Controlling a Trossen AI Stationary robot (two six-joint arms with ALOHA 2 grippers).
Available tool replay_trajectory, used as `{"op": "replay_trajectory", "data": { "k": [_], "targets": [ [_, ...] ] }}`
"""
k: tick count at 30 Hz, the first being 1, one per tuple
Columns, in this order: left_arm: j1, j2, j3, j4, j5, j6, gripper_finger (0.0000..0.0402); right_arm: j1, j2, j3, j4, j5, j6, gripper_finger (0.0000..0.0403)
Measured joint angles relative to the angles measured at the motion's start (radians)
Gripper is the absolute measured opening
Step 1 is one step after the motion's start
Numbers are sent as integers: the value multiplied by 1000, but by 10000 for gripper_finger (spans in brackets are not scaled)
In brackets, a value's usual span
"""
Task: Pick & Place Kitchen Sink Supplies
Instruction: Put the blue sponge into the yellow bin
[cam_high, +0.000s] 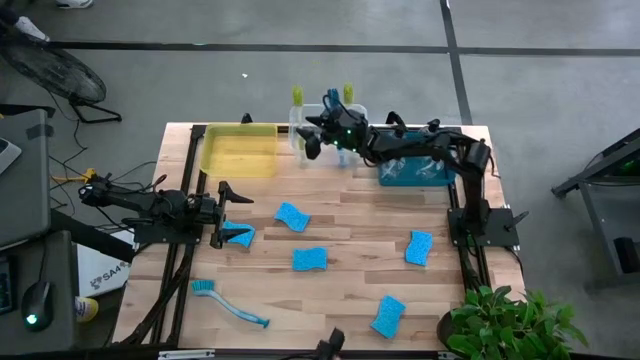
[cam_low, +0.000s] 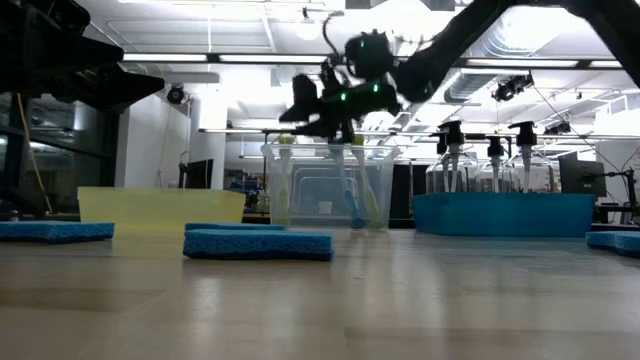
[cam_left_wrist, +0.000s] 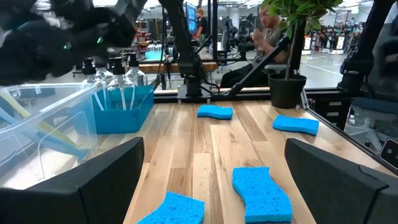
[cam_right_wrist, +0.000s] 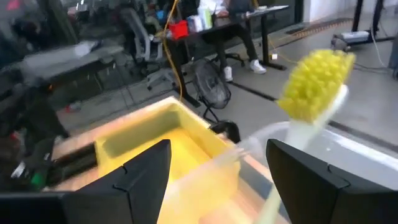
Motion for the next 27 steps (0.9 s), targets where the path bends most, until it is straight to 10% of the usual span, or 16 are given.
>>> {"op": "replay_trajectory", "data": {
  "k": [27],
  "targets": [
    [0, 0, 0, 0, 0, 0, 382, 403, -150, 1, -656, 277, -239, 256]
  ]
}}
